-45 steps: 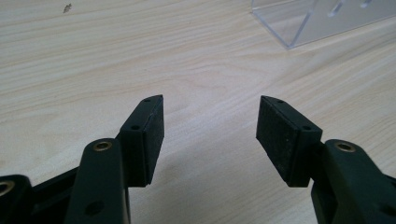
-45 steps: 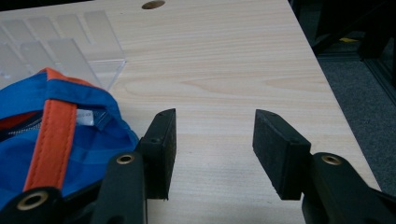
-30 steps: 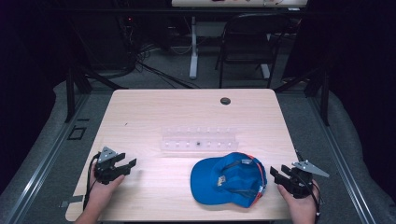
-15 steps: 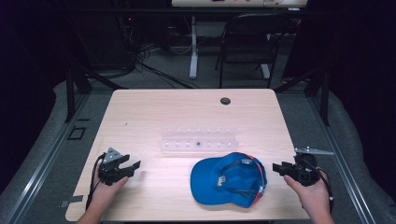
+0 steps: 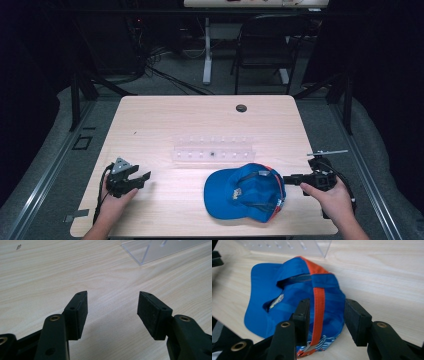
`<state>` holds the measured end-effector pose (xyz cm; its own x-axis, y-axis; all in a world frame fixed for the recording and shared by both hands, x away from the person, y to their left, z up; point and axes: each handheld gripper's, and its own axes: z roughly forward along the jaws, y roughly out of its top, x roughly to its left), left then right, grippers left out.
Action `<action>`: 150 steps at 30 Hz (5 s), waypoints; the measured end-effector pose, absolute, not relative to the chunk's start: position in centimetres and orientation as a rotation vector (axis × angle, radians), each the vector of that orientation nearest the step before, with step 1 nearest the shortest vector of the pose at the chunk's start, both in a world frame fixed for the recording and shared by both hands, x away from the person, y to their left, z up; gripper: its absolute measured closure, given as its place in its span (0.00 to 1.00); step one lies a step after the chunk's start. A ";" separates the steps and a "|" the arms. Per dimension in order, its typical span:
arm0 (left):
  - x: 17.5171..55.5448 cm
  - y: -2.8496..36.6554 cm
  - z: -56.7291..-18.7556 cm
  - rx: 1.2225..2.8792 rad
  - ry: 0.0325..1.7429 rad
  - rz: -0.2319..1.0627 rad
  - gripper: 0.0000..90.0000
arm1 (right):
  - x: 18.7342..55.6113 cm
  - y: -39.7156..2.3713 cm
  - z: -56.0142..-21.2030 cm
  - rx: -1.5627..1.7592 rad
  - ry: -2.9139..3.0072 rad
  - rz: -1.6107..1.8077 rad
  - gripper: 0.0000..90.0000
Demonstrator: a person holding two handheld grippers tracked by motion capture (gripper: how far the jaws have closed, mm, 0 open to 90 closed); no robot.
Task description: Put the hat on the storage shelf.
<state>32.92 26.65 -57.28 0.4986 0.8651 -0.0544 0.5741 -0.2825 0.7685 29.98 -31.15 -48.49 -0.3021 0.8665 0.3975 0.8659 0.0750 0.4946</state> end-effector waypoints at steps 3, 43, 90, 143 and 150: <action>33.0 26.5 -57.2 1.992 1.166 0.497 0.47 | 30.1 -31.0 -48.6 1.852 2.330 1.061 0.63; 32.5 27.4 -57.0 1.982 1.172 0.516 0.46 | 30.9 -29.5 -51.5 1.895 2.508 1.102 0.80; 32.4 27.3 -57.2 1.983 1.177 0.503 0.46 | 32.3 -28.8 -46.6 2.155 2.549 0.907 0.86; 32.3 27.2 -57.2 1.990 1.169 0.503 0.46 | 34.5 -24.6 -35.9 2.265 2.594 1.014 0.86; 32.3 27.2 -57.2 1.987 1.169 0.505 0.46 | 34.6 -24.5 -36.0 2.318 2.602 1.111 0.86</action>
<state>32.34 27.23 -57.23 0.5023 0.8637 -0.0409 0.5624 -0.2904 0.7742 34.60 -24.48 -36.02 -0.1191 0.6930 0.7110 0.9928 0.0766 0.0917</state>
